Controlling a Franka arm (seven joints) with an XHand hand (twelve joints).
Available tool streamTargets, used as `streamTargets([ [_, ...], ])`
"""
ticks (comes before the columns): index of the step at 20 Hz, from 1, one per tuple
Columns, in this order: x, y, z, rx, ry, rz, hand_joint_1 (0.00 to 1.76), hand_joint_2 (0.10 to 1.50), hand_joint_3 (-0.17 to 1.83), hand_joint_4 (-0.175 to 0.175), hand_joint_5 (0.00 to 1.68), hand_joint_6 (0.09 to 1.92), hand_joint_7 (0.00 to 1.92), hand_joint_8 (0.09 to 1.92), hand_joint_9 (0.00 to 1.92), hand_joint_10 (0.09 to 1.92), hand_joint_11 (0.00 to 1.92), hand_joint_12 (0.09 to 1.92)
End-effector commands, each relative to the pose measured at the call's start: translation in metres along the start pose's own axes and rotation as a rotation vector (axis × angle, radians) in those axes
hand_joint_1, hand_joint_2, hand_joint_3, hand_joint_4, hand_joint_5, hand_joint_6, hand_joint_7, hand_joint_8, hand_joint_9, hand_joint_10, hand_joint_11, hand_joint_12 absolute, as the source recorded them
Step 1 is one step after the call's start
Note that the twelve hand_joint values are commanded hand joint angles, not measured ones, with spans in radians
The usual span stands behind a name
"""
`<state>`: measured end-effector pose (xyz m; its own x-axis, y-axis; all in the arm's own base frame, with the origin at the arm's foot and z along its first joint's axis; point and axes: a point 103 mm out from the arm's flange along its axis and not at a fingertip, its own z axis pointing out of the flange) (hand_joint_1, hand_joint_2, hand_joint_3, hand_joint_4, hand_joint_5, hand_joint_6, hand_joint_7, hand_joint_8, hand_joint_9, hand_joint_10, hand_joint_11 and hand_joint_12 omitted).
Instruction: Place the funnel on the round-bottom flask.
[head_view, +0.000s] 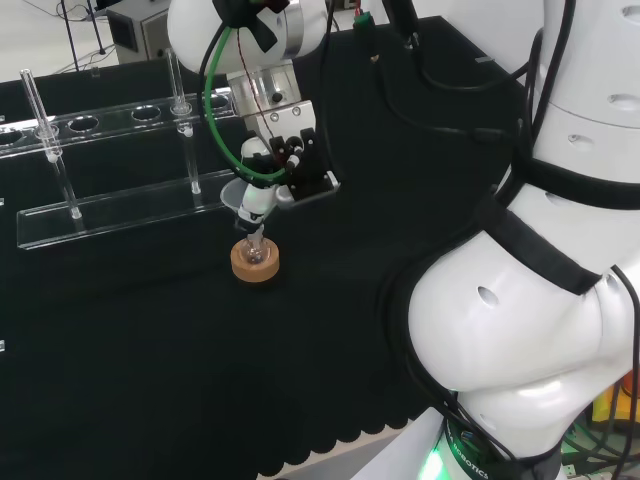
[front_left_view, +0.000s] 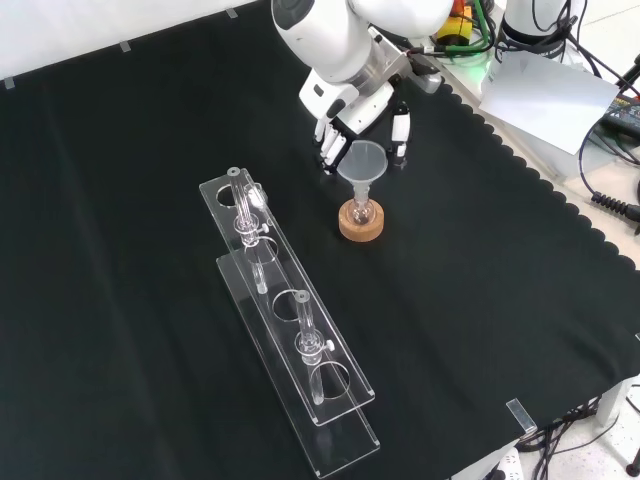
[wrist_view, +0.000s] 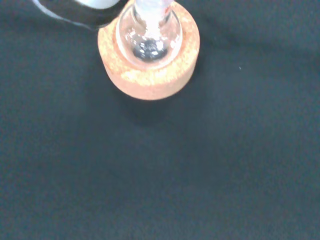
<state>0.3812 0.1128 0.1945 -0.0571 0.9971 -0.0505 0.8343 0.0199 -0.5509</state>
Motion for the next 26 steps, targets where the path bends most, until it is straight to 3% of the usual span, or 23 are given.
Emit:
streamTargets([
  [1, 0.0036, 0.0011, -0.0036, -0.003, -0.012, -0.011, 0.9, 1.13, -0.17, -0.049, 0.68, 0.85, 0.62, 0.74, 0.99, 0.61, 0.61, 1.22],
  [13, 0.0067, 0.0008, -0.004, 0.003, -0.02, -0.018, 0.89, 1.13, -0.17, -0.05, 0.67, 0.85, 0.62, 0.74, 0.99, 0.61, 0.61, 1.22],
  [15, 0.0062, 0.0004, -0.0022, 0.023, -0.003, 0.006, 0.88, 1.12, -0.17, -0.054, 0.64, 0.84, 0.6, 0.74, 0.96, 0.61, 0.59, 1.23],
  [17, 0.0054, -0.0016, -0.0001, 0.031, 0.001, 0.005, 0.85, 1.09, -0.17, -0.071, 0.47, 0.75, 0.47, 0.76, 0.82, 0.65, 0.52, 1.27],
  [21, 0.0044, -0.0042, -0.0007, 0.066, 0.008, -0.001, 0.79, 1.03, -0.17, -0.092, 0.24, 0.26, 0.09, 0.71, 0.33, 0.73, 0.14, 1.39],
  [24, 0.0049, -0.0059, -0.0027, 0.056, 0.004, -0.009, 0.77, 1.0, -0.17, -0.095, 0.18, 0.09, 0.01, 0.47, 0.13, 0.77, 0.02, 1.42],
  [26, 0.0044, -0.0074, -0.0033, 0.059, 0.006, -0.013, 0.76, 0.98, -0.17, -0.094, 0.14, 0.09, 0.0, 0.29, 0.06, 0.78, 0.0, 1.39],
])
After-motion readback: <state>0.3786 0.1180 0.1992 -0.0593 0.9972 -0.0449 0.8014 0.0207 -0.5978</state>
